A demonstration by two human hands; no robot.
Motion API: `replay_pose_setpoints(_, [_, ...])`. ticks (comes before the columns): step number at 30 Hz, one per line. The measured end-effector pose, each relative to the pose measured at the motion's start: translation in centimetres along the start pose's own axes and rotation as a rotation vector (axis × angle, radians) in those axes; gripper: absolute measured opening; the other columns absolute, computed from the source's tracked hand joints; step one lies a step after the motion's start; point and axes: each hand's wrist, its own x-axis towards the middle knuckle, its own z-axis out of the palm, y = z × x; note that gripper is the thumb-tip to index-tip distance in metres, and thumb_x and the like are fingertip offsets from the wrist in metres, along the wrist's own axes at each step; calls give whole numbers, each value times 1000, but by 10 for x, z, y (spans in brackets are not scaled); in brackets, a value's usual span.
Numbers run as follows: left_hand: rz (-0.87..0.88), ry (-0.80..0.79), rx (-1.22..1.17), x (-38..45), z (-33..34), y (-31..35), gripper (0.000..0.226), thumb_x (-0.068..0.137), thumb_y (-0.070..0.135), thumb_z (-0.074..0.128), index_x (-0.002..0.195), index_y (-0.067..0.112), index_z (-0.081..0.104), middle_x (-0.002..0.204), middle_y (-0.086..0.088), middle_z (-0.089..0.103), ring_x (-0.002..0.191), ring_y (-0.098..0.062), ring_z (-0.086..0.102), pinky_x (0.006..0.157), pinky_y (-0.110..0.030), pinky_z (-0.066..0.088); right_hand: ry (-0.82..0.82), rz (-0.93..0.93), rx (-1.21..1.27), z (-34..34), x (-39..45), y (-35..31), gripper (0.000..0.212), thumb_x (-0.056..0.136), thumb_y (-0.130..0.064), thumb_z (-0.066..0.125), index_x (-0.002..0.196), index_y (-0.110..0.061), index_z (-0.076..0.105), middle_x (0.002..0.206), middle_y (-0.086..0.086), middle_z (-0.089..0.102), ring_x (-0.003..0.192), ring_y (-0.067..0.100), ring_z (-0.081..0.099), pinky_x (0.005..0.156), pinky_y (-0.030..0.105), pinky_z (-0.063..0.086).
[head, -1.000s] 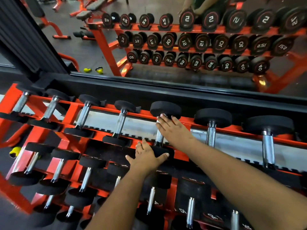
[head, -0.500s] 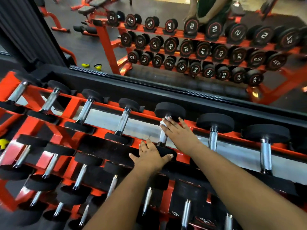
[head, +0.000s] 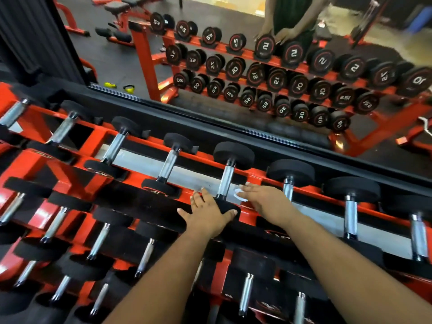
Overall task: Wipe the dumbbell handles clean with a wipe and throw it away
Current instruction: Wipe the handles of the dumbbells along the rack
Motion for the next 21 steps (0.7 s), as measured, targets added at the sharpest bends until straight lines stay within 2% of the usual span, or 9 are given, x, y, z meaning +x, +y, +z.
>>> replay_pose_setpoints(3, [18, 77, -73, -13, 8, 1, 119, 86, 79, 53, 161, 16, -14, 170, -14, -9, 157, -29, -7, 118, -70, -2, 79, 130, 147, -11, -34, 7, 45, 98, -9, 50, 136, -31, 63, 147, -6, 54, 140, 13, 45, 111, 33, 43])
replay_pose_setpoints(6, [74, 184, -79, -33, 24, 14, 113, 89, 77, 49, 161, 16, -13, 169, -15, -15, 156, -29, -14, 119, -67, -3, 173, 167, 249, -14, -68, 28, 47, 97, -5, 57, 134, -33, 64, 145, -9, 56, 138, 9, 48, 111, 31, 44])
replay_pose_setpoints(8, [129, 243, -60, -50, 41, 34, 110, 91, 76, 45, 161, 15, -13, 168, -15, -20, 154, -29, -21, 120, -63, -6, 204, 219, 253, -15, -88, 47, 50, 93, -1, 60, 133, -30, 65, 144, -8, 57, 135, 9, 51, 110, 32, 45])
replay_pose_setpoints(10, [176, 246, -51, -65, 59, 58, 109, 91, 78, 41, 161, 14, -14, 166, -15, -24, 153, -29, -25, 122, -59, -9, 170, 249, 205, -14, -101, 61, 49, 94, -3, 59, 134, -31, 64, 145, -7, 56, 136, 11, 50, 109, 32, 45])
replay_pose_setpoints(14, [176, 119, -43, -78, 100, 106, 112, 88, 83, 37, 162, 13, -11, 168, -14, -19, 155, -27, -21, 123, -57, -8, 6, 137, 45, -11, -114, 82, 47, 97, -10, 56, 140, -28, 59, 151, -2, 50, 142, 18, 44, 114, 36, 38])
replay_pose_setpoints(17, [128, 57, -41, -76, 119, 125, 115, 87, 83, 41, 162, 11, -9, 170, -13, -11, 157, -26, -13, 124, -56, -5, -182, -5, -164, -7, -110, 88, 50, 102, -18, 46, 151, -31, 45, 161, -6, 35, 150, 16, 28, 123, 43, 20])
replay_pose_setpoints(21, [70, 85, -51, -71, 129, 138, 119, 87, 79, 49, 160, 6, -11, 170, -17, -3, 157, -28, -5, 125, -55, 0, -209, -172, -294, -5, -111, 105, 52, 102, -21, 36, 153, -28, 39, 162, -2, 33, 151, 21, 27, 123, 46, 15])
